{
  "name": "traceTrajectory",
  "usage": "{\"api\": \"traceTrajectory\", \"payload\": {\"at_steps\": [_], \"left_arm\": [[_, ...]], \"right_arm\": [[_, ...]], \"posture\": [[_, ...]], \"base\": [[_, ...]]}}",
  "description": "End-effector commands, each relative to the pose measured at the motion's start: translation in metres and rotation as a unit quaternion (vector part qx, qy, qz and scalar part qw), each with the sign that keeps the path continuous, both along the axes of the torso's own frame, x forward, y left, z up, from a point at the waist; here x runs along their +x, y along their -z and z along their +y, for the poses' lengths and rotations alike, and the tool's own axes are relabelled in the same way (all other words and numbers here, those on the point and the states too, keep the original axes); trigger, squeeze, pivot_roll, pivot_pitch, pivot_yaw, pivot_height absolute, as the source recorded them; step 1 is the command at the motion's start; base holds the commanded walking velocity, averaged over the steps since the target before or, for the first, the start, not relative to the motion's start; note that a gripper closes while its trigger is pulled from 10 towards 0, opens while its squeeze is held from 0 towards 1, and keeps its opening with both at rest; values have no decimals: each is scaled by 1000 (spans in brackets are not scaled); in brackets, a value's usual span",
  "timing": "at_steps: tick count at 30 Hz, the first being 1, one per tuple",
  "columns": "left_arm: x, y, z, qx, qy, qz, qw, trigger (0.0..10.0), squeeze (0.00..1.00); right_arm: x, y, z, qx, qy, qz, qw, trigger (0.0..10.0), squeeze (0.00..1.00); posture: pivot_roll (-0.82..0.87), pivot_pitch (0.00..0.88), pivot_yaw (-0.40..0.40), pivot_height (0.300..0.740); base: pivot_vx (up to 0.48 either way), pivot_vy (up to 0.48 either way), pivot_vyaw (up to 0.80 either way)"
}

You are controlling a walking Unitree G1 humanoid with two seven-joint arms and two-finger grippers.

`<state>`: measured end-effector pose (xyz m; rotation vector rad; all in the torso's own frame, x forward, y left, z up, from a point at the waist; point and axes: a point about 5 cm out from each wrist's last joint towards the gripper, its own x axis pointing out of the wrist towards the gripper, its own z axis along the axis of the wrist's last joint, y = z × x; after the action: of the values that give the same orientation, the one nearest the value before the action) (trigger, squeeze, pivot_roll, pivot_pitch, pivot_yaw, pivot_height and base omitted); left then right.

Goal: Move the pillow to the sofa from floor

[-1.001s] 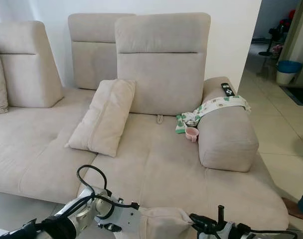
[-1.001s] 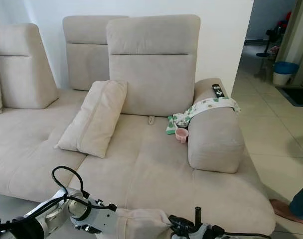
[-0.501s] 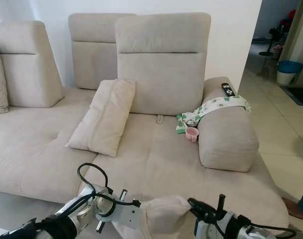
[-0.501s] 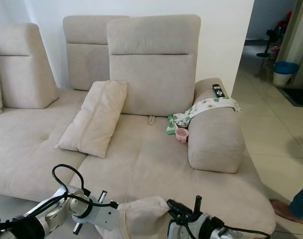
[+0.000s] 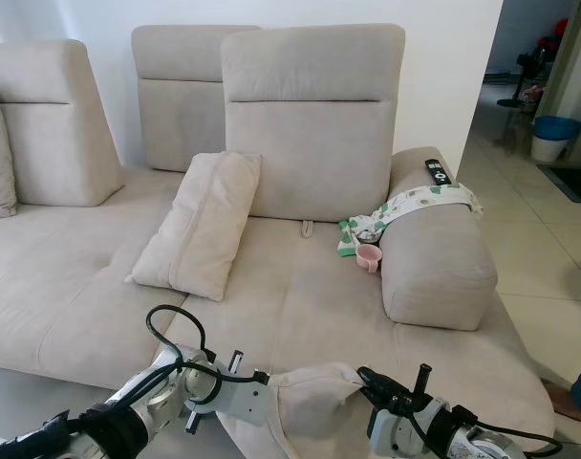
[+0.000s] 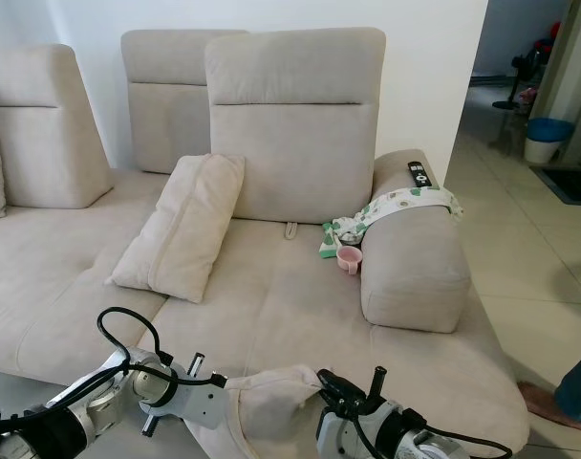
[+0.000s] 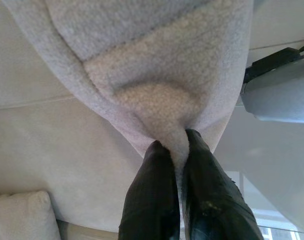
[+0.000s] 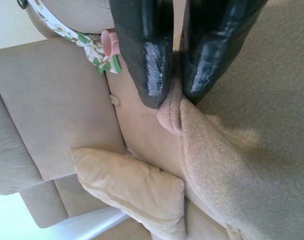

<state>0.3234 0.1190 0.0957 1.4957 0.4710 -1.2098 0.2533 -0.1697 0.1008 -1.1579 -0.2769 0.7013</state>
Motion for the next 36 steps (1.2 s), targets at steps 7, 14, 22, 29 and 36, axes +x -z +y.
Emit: {"api": "traceTrajectory", "payload": {"at_steps": [7, 14, 22, 29, 36], "left_arm": [[5, -3, 6, 15, -10, -17, 1000, 10000, 0], [12, -15, 6, 14, -14, -38, 999, 10000, 0], [16, -23, 9, 24, -10, -46, 999, 10000, 0], [15, -22, 9, 26, -7, -45, 999, 10000, 0], [15, -24, 7, 26, -3, -46, 999, 10000, 0]], "right_arm": [[10, -35, 5, 57, -4, -81, 995, 10000, 0], [12, -43, 4, 66, -4, -107, 992, 10000, 0], [12, -46, 6, 69, -9, -116, 991, 10000, 0], [12, -47, 8, 73, -11, -120, 990, 10000, 0], [11, -48, 9, 77, -11, -122, 989, 10000, 0]], "posture": [[120, 0, 44, 565], [120, 0, 41, 583], [120, 0, 38, 618], [120, 0, 41, 643], [119, 0, 42, 668]], "base": [[0, 0, 0], [0, 0, 0], [0, 0, 0], [0, 0, 0], [0, 0, 0]]}}
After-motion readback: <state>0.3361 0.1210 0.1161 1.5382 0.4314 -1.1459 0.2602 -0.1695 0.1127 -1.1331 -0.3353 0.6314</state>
